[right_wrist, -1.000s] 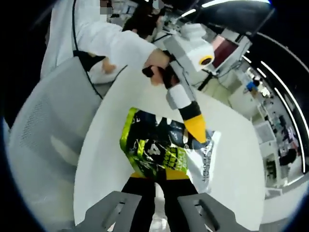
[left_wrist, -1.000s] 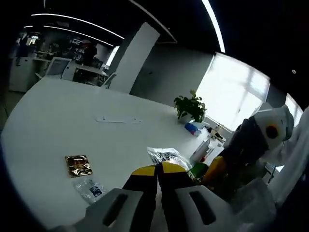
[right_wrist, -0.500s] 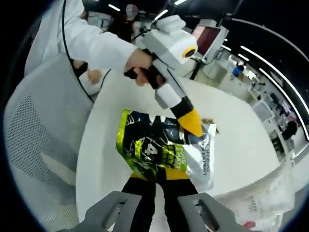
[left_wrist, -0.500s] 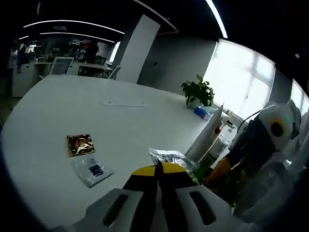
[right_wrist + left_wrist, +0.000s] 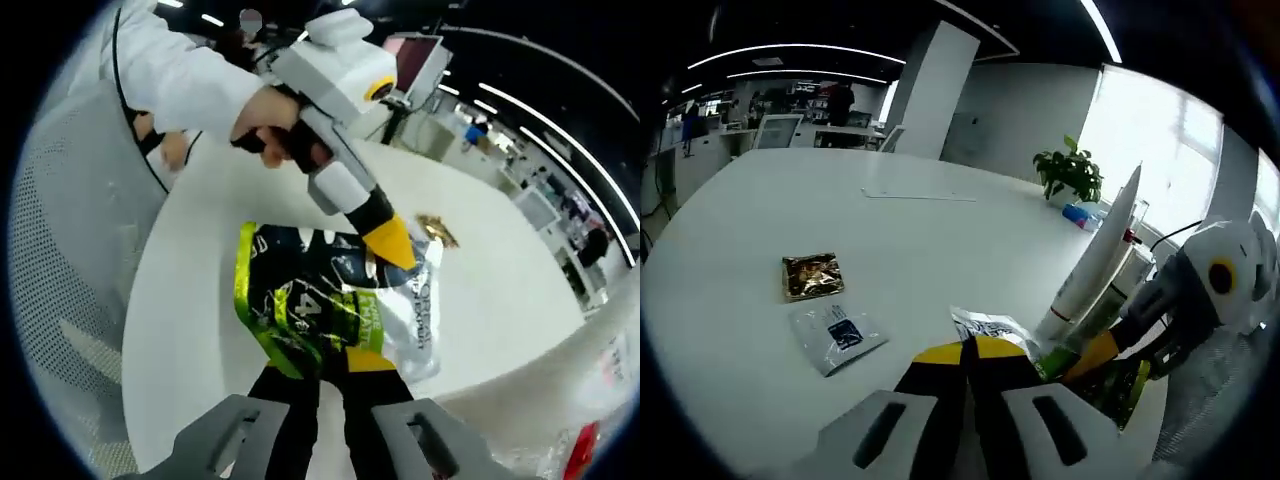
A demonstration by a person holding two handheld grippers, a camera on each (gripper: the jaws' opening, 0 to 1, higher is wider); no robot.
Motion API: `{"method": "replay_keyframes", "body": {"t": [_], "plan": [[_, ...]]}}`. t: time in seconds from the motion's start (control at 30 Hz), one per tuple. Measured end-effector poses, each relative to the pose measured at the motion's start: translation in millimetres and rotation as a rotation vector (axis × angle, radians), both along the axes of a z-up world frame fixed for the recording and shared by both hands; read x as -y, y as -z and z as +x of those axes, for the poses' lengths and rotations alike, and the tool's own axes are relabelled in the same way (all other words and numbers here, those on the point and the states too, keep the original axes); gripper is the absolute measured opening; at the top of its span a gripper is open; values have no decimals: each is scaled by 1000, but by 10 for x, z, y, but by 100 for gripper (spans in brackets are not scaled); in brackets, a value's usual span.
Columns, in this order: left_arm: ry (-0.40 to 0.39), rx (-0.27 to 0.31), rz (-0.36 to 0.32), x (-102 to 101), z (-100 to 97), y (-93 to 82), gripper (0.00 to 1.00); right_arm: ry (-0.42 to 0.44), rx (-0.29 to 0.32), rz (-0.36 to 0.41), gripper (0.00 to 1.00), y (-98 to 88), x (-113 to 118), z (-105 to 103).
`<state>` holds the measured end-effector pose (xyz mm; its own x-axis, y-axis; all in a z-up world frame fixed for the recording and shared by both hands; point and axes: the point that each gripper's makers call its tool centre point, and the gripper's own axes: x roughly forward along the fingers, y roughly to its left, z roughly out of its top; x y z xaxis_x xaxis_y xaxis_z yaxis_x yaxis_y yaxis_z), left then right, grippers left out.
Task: Arrange the skincare products in the storage area until every visible bottle or jar stands upright without overlapping.
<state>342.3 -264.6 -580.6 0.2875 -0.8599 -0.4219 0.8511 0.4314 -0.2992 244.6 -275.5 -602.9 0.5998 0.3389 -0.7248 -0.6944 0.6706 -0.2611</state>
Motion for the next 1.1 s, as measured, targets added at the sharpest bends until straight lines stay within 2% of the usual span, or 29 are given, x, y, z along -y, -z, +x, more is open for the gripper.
{"method": "replay_keyframes", "body": {"t": [0.1,0.2,0.4,0.67,0.77,0.87,1.03,1.07,1.1], "plan": [[-27,-5,-7,-2,49,16,0,2,-9,-16,0,40,32,-59],[-44,16,-3,-12,94,30,0,1,-21,-24,1,67,47,-141],[-83,18,-4,-34,181,55,0,53,-55,33,0,44,44,-275],[-113,0,0,-41,191,119,0,41,-24,7,0,-129,-51,-384],[-126,-14,-6,-45,167,117,0,58,-9,69,0,-238,-120,-420],[-127,-10,-5,-22,152,121,0,73,1,99,0,-288,-164,-394],[-143,-16,-6,4,156,152,0,120,23,82,0,-130,-157,-215],[-156,-28,-14,6,165,147,0,128,12,79,1,-101,-149,-213],[-174,-66,-31,12,168,147,0,138,-10,61,1,-33,-125,-215]]}}
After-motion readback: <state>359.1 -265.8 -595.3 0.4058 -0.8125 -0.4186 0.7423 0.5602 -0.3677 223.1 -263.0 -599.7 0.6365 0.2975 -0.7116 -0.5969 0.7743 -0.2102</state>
